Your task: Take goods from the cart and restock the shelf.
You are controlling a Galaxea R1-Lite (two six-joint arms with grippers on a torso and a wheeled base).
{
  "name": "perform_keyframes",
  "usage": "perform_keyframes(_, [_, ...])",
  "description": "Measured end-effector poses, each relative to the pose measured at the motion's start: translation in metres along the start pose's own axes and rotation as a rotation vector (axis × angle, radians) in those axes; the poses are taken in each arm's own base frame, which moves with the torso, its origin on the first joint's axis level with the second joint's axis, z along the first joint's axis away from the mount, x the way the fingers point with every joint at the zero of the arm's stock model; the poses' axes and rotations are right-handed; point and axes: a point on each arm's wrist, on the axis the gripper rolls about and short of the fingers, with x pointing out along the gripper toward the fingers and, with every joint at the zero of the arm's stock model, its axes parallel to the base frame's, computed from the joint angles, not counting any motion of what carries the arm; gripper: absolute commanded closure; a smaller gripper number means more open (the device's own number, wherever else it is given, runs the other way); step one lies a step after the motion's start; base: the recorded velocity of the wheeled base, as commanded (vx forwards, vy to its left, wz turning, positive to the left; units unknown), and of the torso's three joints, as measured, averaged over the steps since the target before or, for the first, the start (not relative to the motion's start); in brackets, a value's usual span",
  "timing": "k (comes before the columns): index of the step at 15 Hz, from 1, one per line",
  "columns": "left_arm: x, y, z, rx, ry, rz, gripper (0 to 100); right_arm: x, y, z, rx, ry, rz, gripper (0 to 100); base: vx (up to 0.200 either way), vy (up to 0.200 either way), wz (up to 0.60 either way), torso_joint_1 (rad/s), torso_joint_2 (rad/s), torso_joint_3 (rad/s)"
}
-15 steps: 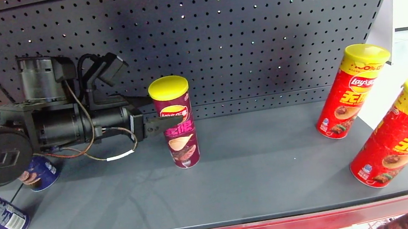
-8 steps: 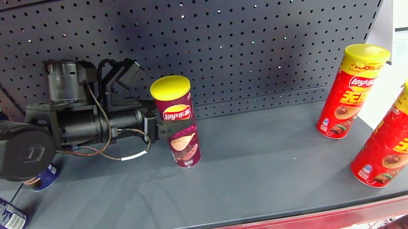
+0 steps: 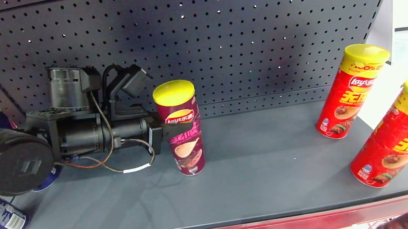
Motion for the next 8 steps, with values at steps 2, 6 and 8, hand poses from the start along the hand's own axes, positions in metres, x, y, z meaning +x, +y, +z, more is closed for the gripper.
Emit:
perform_keyframes(2, [-0.008,-0.014,-0.008,-0.006,0.017,-0.035,100,0.000,0.000,0.001,-0.001,-0.003,0.000,100,0.000,0.000,0.00,0.000,0.00,0.000])
perform_keyframes(6, [-0.020,-0.044,-0.017,0.001,0.037,-0.097,100,0.000,0.000,0.002,-0.003,-0.006,0.000,100,0.000,0.000,0.00,0.000,0.00,0.000])
perform_keyframes(8, [-0.023,-0.052,-0.020,0.008,0.042,-0.115,100,0.000,0.000,0.002,-0.003,-0.006,0.000,100,0.000,0.000,0.00,0.000,0.00,0.000])
